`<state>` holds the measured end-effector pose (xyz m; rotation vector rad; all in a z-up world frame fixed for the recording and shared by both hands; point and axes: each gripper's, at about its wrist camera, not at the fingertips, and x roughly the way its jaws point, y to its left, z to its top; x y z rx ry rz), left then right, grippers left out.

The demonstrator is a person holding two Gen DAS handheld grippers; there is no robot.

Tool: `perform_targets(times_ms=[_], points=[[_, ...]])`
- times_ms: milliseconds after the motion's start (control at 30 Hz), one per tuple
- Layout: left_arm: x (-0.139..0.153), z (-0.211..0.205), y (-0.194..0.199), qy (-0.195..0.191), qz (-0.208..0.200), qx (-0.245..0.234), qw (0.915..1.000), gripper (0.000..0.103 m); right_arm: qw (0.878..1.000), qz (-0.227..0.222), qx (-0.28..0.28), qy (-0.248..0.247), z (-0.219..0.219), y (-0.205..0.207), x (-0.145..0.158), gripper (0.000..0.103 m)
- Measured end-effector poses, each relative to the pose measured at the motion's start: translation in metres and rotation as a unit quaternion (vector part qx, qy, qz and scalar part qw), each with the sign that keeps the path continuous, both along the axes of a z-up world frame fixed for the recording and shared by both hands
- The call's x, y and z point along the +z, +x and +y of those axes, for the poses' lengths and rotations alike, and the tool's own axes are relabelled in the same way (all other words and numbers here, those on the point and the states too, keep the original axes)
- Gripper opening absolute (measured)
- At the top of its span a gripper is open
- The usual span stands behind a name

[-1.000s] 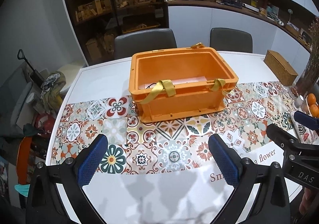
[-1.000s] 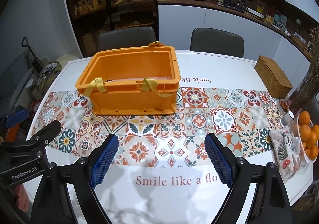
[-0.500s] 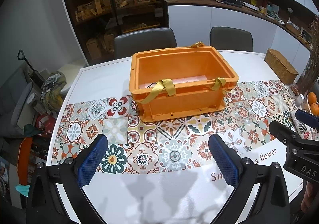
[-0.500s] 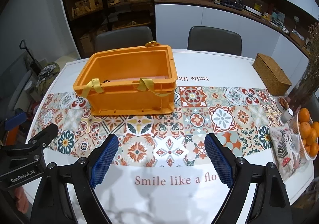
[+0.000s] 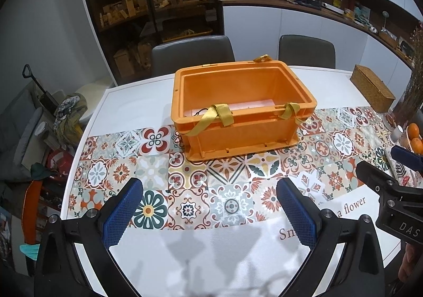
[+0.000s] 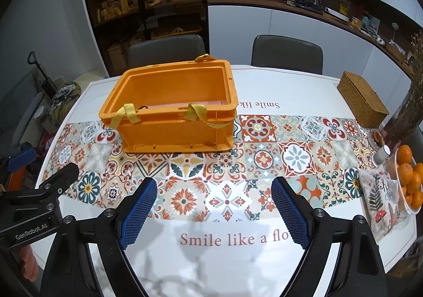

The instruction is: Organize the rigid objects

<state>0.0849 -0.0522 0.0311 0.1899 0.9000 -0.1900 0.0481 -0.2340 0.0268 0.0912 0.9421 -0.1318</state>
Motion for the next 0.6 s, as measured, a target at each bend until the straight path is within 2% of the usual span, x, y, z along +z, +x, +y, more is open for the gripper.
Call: perform_targets(times_ms=[600], points=[[0.0001, -0.0001, -0.0013, -0.001, 0.002, -0.001, 1.0000, 0.103, 1.000, 0.002, 0.002, 0.003, 0.0000, -0.0001, -0.0010, 0.088]])
